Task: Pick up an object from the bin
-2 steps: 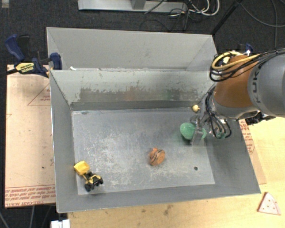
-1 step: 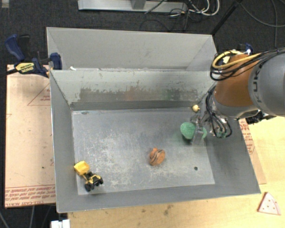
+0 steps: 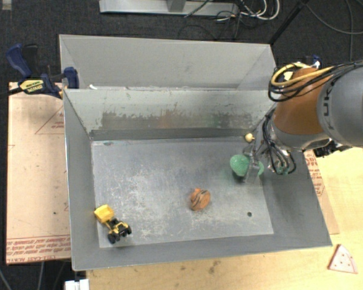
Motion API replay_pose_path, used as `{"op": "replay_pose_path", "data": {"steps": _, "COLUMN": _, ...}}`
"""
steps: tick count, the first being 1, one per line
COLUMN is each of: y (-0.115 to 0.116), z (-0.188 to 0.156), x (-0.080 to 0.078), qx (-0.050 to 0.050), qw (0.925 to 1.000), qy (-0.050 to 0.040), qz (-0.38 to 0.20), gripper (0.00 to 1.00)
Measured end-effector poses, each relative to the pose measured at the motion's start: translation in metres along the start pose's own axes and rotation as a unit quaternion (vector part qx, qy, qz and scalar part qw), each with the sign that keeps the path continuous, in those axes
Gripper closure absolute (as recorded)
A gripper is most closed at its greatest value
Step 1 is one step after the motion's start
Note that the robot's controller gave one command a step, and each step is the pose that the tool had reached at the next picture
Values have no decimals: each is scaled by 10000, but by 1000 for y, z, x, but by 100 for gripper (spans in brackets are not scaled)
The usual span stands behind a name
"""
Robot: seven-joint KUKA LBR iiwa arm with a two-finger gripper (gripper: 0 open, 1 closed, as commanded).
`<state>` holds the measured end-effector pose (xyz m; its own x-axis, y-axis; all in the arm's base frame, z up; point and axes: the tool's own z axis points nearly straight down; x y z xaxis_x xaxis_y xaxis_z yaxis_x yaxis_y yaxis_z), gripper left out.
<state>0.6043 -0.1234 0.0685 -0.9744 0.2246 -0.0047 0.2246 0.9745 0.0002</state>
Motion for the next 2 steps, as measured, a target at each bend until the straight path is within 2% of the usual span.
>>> {"op": "replay_pose_path", "data": {"steps": 1, "y": 0, "z": -6, "x": 2, "qx": -1, "qw": 10000, "qy": 35, "qz": 4, "gripper": 100}}
{"op": "replay_pose_path", "data": {"steps": 2, "y": 0, "z": -27, "x": 3, "qx": -3, "qw": 10000, "qy": 50, "qz": 2, "gripper": 100}}
